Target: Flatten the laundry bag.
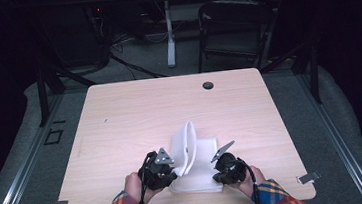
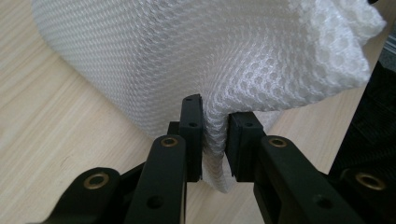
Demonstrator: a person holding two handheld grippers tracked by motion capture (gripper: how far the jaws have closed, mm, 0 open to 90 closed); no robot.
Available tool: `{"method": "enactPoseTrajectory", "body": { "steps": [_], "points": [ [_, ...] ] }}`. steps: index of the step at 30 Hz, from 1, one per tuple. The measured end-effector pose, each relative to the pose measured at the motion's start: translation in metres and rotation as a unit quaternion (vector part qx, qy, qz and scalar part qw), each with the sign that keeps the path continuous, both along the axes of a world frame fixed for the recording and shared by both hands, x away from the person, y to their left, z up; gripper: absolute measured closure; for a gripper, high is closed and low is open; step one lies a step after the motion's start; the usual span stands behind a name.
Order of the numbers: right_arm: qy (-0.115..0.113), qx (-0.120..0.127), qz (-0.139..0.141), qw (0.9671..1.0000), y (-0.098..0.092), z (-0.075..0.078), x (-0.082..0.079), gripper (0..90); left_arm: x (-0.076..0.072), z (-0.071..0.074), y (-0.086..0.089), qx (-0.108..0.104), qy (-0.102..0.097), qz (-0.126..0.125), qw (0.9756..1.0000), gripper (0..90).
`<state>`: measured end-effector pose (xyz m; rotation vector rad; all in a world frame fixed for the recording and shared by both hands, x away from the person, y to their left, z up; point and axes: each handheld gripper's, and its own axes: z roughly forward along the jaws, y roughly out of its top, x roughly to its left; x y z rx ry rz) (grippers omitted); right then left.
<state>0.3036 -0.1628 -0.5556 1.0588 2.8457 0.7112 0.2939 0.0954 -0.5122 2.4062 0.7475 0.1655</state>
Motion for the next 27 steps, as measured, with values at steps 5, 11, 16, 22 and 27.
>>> {"method": "enactPoseTrajectory", "body": {
  "steps": [5, 11, 16, 22, 27],
  "points": [
    [0.001, 0.001, 0.0, 1.0, -0.001, 0.0, 0.001, 90.0, 0.001, 0.002, 0.009, 0.001, 0.003, 0.007, 1.0, 74.6],
    [0.001, -0.003, 0.002, 1.0, -0.002, 0.0, 0.002, 90.0, 0.001, 0.003, 0.019, -0.003, 0.008, 0.015, 0.9999, 75.1],
    [0.001, 0.001, -0.001, 1.0, -0.003, 0.0, 0.002, 90.0, 0.001, 0.002, 0.021, 0.005, 0.015, 0.016, 0.9997, 78.7],
    [0.002, 0.001, -0.002, 1.0, -0.004, 0.0, 0.003, 90.0, 0.001, 0.001, 0.029, 0.011, 0.032, 0.024, 0.9991, 78.6],
    [-0.003, -0.006, 0.008, 1.0, -0.003, 0.001, 0.003, 90.0, -0.001, 0.0, 0.037, 0.018, 0.042, 0.028, 0.9986, 72.9]
  ]
}}
